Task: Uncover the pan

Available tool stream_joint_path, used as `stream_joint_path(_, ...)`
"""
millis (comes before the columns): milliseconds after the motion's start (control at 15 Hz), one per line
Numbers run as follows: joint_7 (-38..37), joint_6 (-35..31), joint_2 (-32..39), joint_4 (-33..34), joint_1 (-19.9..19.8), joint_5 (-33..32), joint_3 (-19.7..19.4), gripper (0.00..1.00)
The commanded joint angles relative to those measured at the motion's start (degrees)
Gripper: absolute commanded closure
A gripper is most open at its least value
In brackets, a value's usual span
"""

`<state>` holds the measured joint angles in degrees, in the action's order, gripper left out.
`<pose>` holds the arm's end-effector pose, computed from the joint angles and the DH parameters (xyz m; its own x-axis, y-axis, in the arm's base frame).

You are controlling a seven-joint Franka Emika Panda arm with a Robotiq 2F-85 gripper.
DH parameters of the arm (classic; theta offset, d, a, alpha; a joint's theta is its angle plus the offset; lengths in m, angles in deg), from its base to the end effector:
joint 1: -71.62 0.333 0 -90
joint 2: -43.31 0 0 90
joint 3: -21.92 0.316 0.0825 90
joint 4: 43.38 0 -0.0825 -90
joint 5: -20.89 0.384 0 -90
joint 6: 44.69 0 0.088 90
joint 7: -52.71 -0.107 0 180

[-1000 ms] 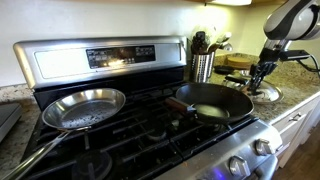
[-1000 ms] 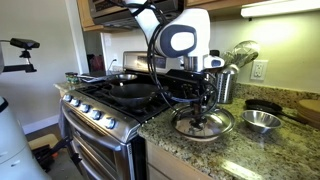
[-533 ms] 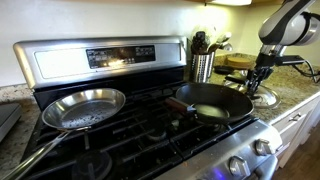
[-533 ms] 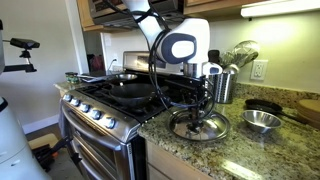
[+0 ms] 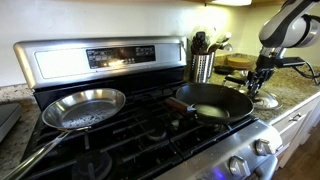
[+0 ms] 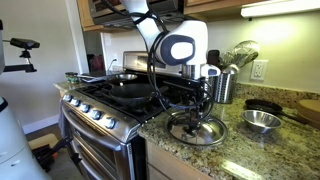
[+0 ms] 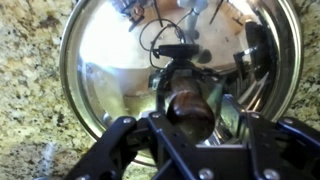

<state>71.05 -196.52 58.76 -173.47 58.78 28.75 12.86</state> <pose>0.5072 -0.2083 0.2508 0.9784 -0.1693 0.1186 -0.1706 -0.9853 0.0013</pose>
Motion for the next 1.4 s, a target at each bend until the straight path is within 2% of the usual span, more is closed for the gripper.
stream_joint_path(0,-3.41,1.77,-4.72,-2.24,0.62,-5.02,-0.56,0.10)
stream_joint_path(67,-3.69,1.85,-5.55,-2.50,0.70,-5.92,-0.50,0.04)
stream_joint_path(200,-5.20,1.57,-8.69,-3.73,1.46,-8.91,-0.83,0.00)
stream_joint_path(600,-8.38,3.89,-18.86,-6.71,2.98,-14.00,0.09,0.00)
stream_joint_path(867,-8.14,7.99,-24.06,-7.74,4.16,-13.82,1.23,0.00)
stream_joint_path(1067,-7.82,10.29,-26.35,-8.02,5.07,-13.82,2.33,0.00)
stream_joint_path(1133,-6.42,8.60,-22.93,-5.78,4.78,-12.62,1.56,0.00)
stream_joint_path(1333,-6.43,9.27,-24.25,-6.34,5.33,-12.64,2.05,0.00)
